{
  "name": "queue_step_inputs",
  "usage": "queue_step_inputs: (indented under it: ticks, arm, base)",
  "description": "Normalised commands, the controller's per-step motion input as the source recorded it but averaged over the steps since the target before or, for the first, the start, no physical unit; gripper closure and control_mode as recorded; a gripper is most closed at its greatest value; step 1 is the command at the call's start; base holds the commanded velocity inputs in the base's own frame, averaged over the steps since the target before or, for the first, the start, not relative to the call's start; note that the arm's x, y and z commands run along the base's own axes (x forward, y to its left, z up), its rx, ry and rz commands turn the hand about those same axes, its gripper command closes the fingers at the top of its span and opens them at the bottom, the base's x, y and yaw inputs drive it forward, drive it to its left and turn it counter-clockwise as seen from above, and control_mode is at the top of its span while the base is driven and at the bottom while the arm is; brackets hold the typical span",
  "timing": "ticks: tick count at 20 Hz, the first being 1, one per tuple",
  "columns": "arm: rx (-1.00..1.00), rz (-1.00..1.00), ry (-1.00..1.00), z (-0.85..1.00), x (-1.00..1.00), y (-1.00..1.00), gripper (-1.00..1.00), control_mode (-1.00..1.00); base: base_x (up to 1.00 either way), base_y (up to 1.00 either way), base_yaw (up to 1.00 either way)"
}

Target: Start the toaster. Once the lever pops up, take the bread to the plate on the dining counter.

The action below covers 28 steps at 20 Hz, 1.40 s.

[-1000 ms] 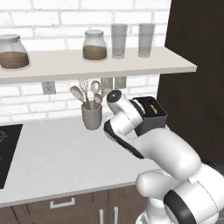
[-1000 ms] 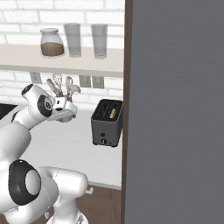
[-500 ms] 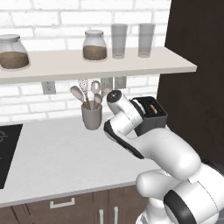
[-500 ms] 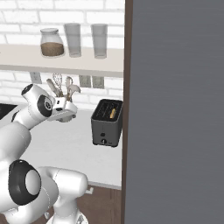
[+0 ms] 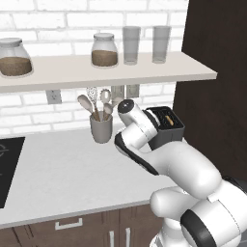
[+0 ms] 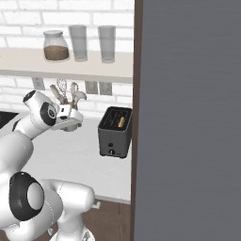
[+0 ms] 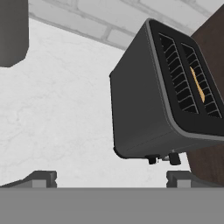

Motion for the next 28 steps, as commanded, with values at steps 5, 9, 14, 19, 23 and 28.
queue_step_inputs:
  ticks: [5,9,14,19,23,28]
  arm:
    - [0.0,0.0,0.0,0.0,0.0,0.0,-1.0,-1.0]
    - [0.0,0.0,0.0,0.0,0.0,0.0,-1.0,-1.0]
    - [0.0,0.0,0.0,0.0,0.0,0.0,-1.0,-1.0]
    - [0.0,0.0,0.0,0.0,0.0,0.0,-1.0,-1.0]
    - [0.0,0.0,0.0,0.0,0.0,0.0,-1.0,-1.0]
    - [0.0,0.0,0.0,0.0,0.0,0.0,-1.0,-1.0]
  base:
    - [0.0,0.0,0.0]
    - [0.0,0.0,0.0]
    - [0.0,0.0,0.0]
    - [0.0,0.0,0.0]
    - [0.0,0.0,0.0]
    - [0.0,0.0,0.0]
